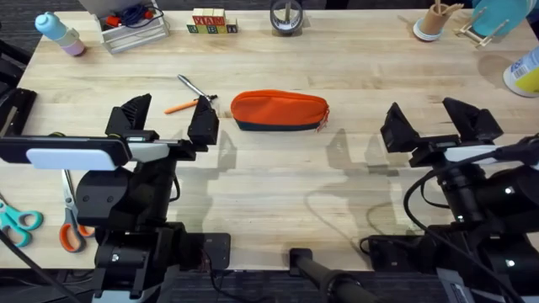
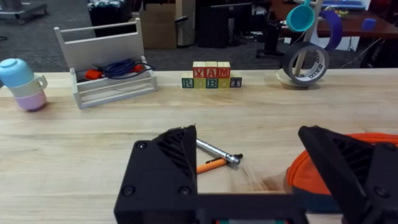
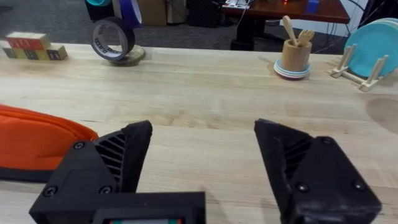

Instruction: Unzip the bag, pick up the pens from the table one at a time and place them inside, then zip the bag closed.

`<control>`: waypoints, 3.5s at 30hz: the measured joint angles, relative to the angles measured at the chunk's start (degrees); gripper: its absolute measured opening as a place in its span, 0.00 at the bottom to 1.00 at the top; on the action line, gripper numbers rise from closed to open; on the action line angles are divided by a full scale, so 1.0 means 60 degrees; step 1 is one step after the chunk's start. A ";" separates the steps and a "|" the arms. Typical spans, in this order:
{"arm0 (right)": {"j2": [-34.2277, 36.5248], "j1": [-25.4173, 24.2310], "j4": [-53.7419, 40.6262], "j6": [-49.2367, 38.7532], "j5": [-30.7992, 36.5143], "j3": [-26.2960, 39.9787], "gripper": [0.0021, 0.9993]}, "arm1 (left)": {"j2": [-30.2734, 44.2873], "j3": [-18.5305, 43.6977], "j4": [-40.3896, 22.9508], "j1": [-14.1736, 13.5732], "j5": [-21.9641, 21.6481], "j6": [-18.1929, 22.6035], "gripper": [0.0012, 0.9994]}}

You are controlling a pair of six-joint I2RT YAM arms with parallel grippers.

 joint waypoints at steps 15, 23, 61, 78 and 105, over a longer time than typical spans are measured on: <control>0.0000 0.0000 -0.0022 0.0000 -0.0047 0.0000 1.00 | 0.0000 0.0000 0.0107 -0.0004 0.0397 -0.0007 0.99; 0.0015 0.0000 0.1003 0.0000 -0.0242 0.0000 1.00 | 0.0000 0.0013 0.0716 0.0000 0.0534 -0.0011 0.99; 0.6808 0.0000 -0.6251 0.0375 -0.1013 0.7836 1.00 | 0.7416 0.8800 -0.7396 0.0000 0.1656 -0.0011 0.99; 0.7114 0.0000 -0.6153 0.0379 -0.1053 0.7839 1.00 | 0.8637 0.8816 -0.6921 0.0000 0.1938 -0.0036 0.99; 0.7114 0.0000 -0.6135 0.0408 -0.1054 0.7839 1.00 | 1.0500 0.8819 -0.6656 0.2758 0.9157 0.7096 0.99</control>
